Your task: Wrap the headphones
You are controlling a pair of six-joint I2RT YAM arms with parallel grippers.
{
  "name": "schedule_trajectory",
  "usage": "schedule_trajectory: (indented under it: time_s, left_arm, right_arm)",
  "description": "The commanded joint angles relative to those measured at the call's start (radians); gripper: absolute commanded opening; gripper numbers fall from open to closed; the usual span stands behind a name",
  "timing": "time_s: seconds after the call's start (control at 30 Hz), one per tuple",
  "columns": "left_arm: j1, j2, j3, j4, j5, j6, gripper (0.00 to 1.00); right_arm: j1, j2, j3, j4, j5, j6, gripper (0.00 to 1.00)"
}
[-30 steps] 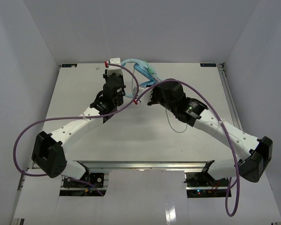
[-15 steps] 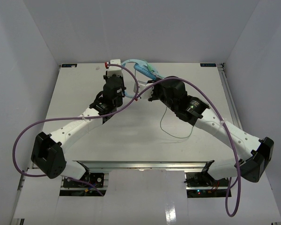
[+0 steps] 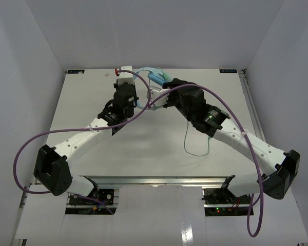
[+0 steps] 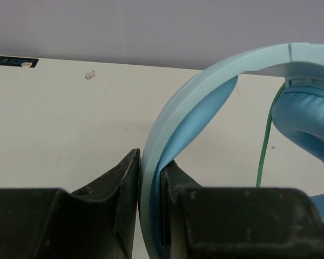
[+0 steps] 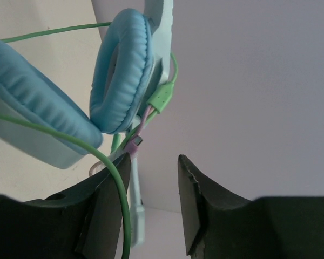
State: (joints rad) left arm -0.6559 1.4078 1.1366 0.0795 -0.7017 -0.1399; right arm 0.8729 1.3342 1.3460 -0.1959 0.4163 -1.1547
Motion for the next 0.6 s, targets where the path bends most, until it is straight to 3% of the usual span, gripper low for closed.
schedule_trajectory:
  time_s: [0.0, 0.57]
  left_arm:
    - [0.001, -0.071, 0.002, 0.001, 0.001, -0.009, 0.00]
    - [0.001, -0.126, -0.055, 0.019, 0.076, 0.028, 0.00]
  right_arm:
    - [-0.003, -0.006, 0.039, 0.149, 0.068, -0.033, 0.50]
    - [-0.071, 0.002, 0.090, 0.150, 0.019, -0.013, 0.54]
